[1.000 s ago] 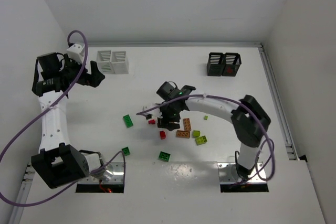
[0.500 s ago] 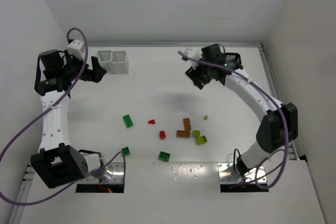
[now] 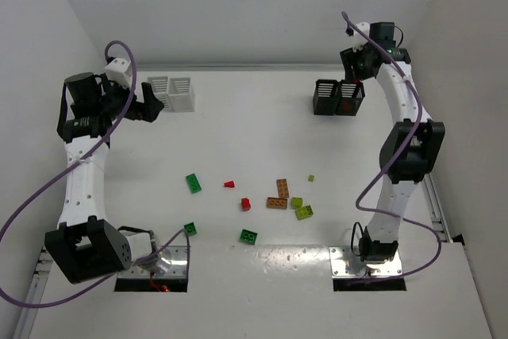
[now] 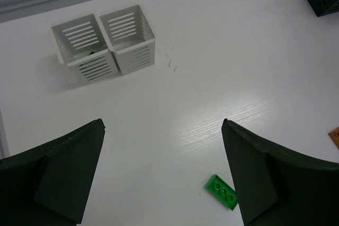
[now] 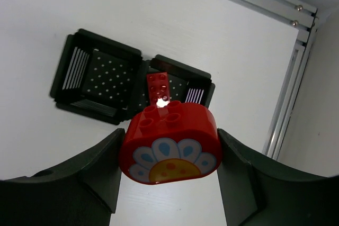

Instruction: Sort the legos into containers by color

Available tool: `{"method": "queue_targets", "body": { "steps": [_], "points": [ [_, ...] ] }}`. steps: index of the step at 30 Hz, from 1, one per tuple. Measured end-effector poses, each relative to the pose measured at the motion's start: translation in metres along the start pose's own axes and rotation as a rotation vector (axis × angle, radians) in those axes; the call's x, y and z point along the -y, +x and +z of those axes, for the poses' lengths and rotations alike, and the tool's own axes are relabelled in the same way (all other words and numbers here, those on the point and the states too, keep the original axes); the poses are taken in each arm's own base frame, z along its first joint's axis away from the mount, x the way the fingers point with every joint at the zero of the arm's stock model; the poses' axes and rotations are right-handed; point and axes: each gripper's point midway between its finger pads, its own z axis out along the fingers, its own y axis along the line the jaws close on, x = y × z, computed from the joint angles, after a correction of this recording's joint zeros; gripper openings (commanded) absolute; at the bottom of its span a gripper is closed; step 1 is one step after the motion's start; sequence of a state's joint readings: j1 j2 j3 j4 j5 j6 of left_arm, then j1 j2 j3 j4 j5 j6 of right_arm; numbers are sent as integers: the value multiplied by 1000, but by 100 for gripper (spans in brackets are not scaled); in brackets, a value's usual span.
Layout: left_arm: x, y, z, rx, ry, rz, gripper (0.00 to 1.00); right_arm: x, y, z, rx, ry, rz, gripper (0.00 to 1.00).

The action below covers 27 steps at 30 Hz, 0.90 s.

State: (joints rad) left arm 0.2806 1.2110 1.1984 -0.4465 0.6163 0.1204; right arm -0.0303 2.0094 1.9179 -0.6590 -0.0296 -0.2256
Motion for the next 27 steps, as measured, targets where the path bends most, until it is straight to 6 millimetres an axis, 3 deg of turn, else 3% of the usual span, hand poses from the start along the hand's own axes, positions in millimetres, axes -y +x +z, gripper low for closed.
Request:
{"method": "queue_targets", "body": {
  "steps": [7,12,16,17,18,23,27],
  "points": [
    [-3,-1,0,4,-16,0,99,14,20,41,-75,-29,75,21],
    [-4,2,1,-1,-23,-7,99,11,32,49,-116,-52,96,25],
    [-5,2,1,-1,-27,-7,99,11,32,52,-118,-59,98,45],
    [-5,2,1,-1,-28,-7,99,10,32,52,-119,-60,100,59],
    [-5,2,2,0,-29,-8,99,10,32,52,-119,-59,101,64],
    [-3,2,4,-2,-30,-16,99,11,31,52,-114,-54,115,67],
    [-1,3,7,-10,-30,-14,99,11,29,53,-109,-49,126,81]
  ]
}}
